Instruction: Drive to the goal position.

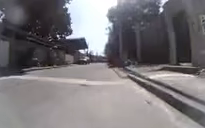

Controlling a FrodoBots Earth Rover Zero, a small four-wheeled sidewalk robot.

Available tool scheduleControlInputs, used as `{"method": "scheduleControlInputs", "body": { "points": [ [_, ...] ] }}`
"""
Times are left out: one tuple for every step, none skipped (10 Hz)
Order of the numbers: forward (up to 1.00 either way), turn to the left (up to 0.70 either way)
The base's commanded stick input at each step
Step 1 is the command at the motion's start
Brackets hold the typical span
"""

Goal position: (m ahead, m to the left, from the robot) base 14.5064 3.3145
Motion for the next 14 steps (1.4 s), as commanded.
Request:
{"method": "scheduleControlInputs", "body": {
  "points": [
    [1.00, 0.00],
    [1.00, 0.00],
    [1.00, 0.00],
    [1.00, 0.00],
    [1.00, 0.00],
    [1.00, 0.00],
    [1.00, 0.00],
    [1.00, 0.00],
    [1.00, -0.17],
    [1.00, -0.40],
    [1.00, -0.40],
    [1.00, -0.18],
    [1.00, 0.00],
    [1.00, 0.00]
  ]
}}
